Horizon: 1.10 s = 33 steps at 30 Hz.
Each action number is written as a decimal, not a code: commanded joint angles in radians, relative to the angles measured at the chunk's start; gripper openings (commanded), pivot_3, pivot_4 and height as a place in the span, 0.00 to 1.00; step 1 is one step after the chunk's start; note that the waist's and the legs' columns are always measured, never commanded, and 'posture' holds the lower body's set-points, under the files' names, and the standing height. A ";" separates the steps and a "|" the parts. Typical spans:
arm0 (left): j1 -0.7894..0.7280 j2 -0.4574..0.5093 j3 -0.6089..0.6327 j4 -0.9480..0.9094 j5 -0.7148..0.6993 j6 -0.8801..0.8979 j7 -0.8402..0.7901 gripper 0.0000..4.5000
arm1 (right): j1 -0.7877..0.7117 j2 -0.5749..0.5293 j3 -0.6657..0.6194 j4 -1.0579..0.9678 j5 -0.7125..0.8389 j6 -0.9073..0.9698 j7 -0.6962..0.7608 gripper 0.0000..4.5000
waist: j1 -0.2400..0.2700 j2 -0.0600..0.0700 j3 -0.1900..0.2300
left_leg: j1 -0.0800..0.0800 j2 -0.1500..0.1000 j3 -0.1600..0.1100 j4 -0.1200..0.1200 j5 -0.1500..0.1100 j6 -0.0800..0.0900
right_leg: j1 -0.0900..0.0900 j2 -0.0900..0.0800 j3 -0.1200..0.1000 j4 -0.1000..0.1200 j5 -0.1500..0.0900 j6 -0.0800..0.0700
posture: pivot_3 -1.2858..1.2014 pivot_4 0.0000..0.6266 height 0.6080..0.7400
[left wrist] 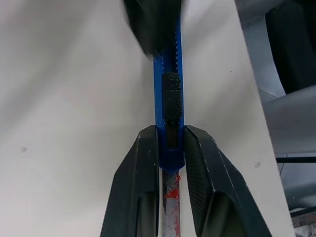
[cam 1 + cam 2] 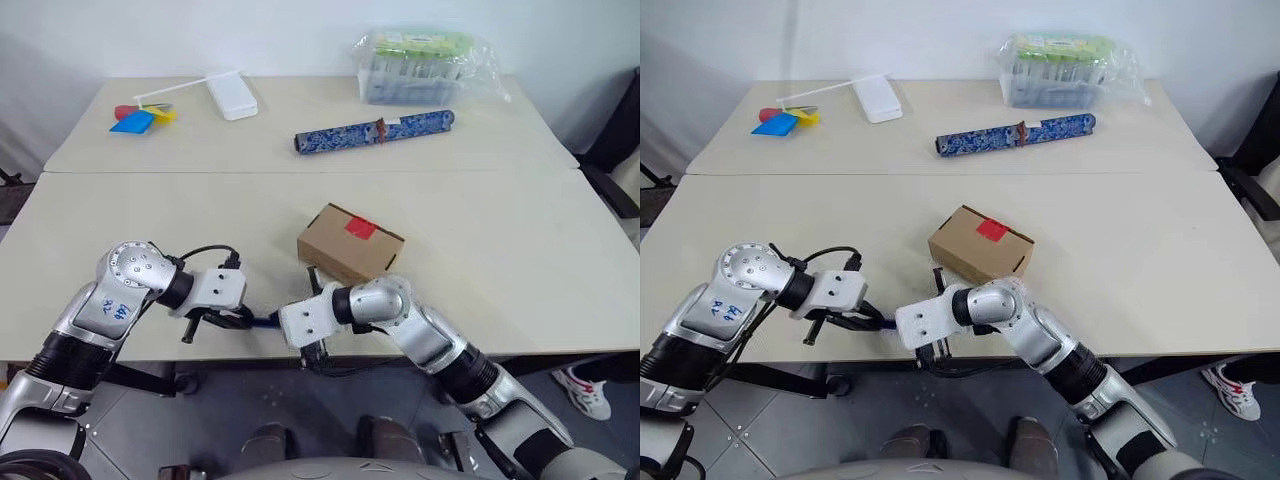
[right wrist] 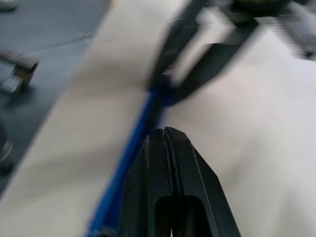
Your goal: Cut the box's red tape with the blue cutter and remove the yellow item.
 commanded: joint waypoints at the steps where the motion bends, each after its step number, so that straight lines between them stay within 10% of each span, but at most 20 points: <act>1: 0.015 0.006 0.048 0.070 0.010 -0.054 0.062 0.10 | 0.025 -0.017 -0.156 -0.183 0.169 0.198 0.026 0.01 | -0.001 0.000 0.000 | 0.000 0.000 -0.001 0.000 0.000 0.000 | 0.000 0.000 0.000 0.000 0.000 0.000 | 0.52 0.24 1.00; 10: 0.000 -0.042 0.206 0.112 -0.118 -0.168 0.152 0.10 | -0.070 -0.133 -0.533 -0.339 0.528 0.828 -0.032 0.13 | -0.004 -0.001 0.001 | -0.004 0.000 -0.002 0.000 0.000 0.000 | -0.005 0.000 0.000 -0.001 0.000 -0.001 | 0.52 0.24 1.00; 21: -0.132 -0.124 0.299 0.257 -0.144 -0.507 0.256 0.10 | -0.393 -0.108 -0.763 -0.267 0.772 1.295 -0.223 0.99 | -0.004 -0.001 0.001 | -0.005 0.000 0.000 -0.002 -0.001 0.000 | -0.006 0.000 -0.001 -0.001 0.001 -0.001 | 0.52 0.24 1.00; 33: -0.320 -0.231 0.242 0.464 -0.104 -0.756 0.302 0.10 | -0.584 -0.058 -0.692 0.034 0.859 1.471 -0.367 0.99 | -0.017 -0.002 0.000 | -0.007 -0.001 0.002 -0.004 -0.001 0.000 | -0.007 0.000 -0.003 -0.003 0.001 0.000 | 0.52 0.24 1.00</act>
